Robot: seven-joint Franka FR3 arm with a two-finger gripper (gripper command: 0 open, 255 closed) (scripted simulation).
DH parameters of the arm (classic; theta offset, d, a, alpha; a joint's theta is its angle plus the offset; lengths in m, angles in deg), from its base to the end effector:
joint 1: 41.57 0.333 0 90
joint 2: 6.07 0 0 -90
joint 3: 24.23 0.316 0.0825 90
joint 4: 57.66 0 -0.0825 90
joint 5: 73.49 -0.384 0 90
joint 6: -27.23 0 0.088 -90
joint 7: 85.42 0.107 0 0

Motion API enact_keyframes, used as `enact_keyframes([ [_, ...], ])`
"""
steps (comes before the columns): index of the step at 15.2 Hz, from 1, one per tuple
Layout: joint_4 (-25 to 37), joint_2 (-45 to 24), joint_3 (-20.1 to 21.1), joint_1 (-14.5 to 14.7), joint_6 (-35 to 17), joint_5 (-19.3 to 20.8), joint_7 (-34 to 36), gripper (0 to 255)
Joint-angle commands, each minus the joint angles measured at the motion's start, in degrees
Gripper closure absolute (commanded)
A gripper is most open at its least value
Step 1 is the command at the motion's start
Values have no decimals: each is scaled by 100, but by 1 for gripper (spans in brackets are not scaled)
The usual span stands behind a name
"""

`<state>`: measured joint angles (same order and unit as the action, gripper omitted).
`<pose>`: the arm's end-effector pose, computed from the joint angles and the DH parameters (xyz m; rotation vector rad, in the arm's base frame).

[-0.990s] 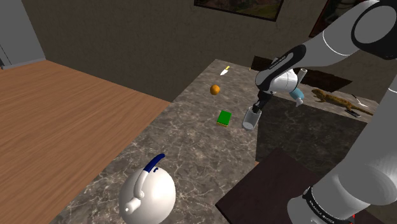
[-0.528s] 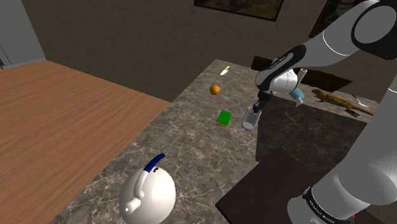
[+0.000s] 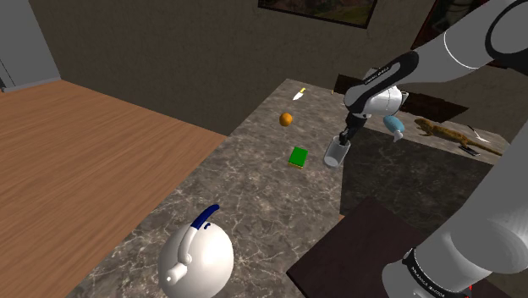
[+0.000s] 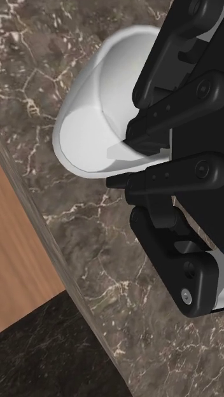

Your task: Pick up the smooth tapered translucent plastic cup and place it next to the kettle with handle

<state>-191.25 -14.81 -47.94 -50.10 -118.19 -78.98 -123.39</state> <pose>0.4420 -0.2810 0.2839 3.0973 0.0454 0.0838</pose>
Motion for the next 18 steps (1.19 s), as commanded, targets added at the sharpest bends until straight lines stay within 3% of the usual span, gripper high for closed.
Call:
enact_keyframes([
  [1,19,146,-30,29,150,114,89,255],
  [18,463,1077,-81,84,1438,711,508,255],
])
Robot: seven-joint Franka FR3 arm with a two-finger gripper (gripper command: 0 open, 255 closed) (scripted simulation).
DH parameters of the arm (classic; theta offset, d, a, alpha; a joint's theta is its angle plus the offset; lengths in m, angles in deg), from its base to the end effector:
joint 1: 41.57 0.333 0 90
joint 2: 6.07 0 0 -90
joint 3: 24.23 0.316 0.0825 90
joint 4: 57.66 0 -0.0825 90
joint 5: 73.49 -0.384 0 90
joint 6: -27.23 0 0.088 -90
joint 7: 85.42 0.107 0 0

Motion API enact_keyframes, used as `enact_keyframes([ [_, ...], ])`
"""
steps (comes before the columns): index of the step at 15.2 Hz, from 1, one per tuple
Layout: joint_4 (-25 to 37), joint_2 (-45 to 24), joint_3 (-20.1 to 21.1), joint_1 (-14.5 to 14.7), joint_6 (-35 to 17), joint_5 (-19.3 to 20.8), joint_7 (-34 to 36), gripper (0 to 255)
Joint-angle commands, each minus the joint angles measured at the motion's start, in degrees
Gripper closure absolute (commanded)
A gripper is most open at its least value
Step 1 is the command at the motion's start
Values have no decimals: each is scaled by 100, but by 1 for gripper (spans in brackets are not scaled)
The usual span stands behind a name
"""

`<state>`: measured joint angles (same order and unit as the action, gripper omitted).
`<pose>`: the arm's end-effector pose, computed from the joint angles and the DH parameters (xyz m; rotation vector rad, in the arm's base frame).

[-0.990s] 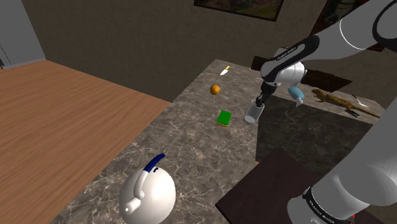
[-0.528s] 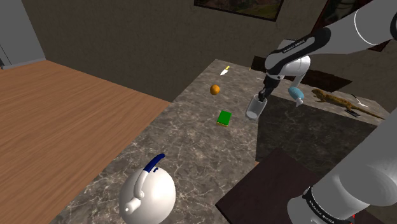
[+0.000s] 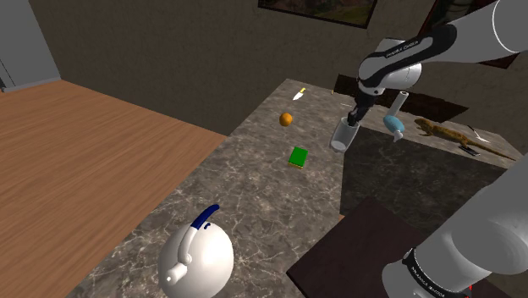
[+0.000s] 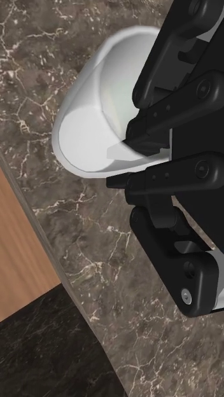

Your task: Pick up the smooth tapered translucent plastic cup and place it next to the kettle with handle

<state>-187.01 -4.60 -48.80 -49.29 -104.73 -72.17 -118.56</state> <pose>0.4422 -0.2805 0.3787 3.0970 0.0455 0.0840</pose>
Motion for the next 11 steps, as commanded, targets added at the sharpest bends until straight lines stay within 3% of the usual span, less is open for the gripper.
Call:
enact_keyframes([
  [1,77,100,8,4,170,52,41,255],
  [11,519,458,52,9,943,210,156,255],
])
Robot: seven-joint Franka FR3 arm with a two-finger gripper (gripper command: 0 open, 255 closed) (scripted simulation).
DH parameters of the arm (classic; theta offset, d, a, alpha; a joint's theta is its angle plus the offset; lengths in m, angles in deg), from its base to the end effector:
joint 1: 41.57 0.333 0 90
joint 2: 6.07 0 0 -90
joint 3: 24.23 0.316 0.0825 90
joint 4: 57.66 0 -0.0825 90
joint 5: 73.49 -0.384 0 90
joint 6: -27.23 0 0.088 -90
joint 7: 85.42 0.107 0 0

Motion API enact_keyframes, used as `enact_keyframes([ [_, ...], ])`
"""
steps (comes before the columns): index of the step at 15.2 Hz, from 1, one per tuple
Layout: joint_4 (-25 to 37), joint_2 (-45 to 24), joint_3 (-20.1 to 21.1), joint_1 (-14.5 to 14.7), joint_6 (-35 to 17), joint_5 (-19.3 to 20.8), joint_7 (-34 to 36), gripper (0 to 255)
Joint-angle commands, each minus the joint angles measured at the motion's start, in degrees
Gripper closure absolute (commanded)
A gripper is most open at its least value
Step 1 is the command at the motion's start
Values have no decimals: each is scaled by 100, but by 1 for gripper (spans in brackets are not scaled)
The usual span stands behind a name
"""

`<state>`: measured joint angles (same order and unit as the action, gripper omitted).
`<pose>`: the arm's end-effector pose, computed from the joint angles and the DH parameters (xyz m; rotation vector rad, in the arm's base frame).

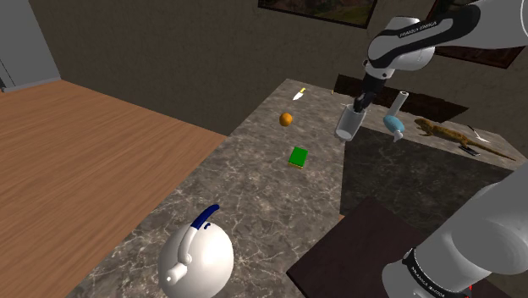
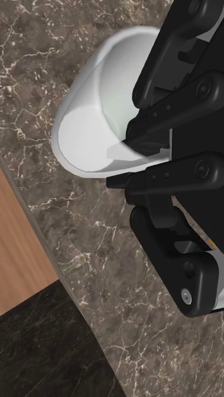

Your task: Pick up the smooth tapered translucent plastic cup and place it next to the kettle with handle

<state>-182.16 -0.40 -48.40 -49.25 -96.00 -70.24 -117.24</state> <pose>0.4421 -0.2813 0.4381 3.0971 0.0455 0.0839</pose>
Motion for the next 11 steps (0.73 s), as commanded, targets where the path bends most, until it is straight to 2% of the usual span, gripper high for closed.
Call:
enact_keyframes([
  [1,85,66,17,6,148,27,31,255],
  [11,659,276,66,18,918,93,81,255],
])
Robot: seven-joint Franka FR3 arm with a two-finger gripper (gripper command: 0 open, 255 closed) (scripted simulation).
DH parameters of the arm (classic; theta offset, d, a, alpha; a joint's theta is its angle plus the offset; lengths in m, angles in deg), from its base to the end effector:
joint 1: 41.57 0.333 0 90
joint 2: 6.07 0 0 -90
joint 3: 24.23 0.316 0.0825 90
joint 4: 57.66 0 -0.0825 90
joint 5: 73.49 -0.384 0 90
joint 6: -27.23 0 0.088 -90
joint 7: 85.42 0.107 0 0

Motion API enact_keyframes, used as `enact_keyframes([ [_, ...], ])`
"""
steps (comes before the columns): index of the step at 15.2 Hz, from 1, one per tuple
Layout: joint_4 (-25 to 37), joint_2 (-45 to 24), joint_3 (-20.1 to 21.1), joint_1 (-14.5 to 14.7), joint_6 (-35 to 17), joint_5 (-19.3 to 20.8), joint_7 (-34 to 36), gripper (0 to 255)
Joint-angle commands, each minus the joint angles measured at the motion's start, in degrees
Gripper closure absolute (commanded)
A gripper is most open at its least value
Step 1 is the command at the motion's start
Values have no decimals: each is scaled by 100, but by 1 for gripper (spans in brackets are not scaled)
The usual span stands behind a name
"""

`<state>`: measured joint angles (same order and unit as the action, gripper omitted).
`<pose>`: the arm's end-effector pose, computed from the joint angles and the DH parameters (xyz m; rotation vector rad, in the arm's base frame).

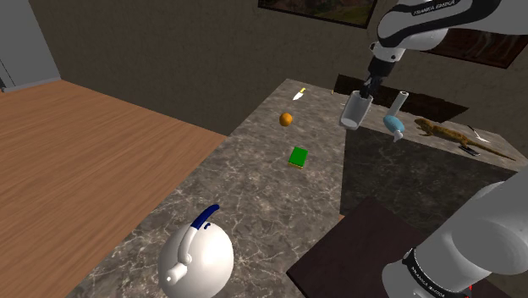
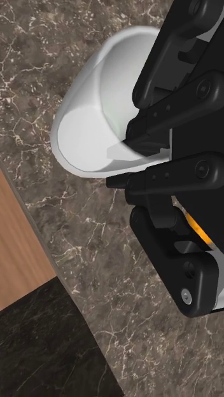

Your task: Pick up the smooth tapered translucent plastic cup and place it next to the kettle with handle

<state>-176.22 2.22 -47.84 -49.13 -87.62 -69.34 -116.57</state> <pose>0.4416 -0.2809 0.4957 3.0970 0.0460 0.0840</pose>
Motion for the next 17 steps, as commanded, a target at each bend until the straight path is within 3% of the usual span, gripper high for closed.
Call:
enact_keyframes([
  [1,98,23,13,7,121,5,16,255],
  [8,-846,955,673,284,128,266,1099,255],
  [17,-1605,1745,1616,687,245,149,2395,255],
])
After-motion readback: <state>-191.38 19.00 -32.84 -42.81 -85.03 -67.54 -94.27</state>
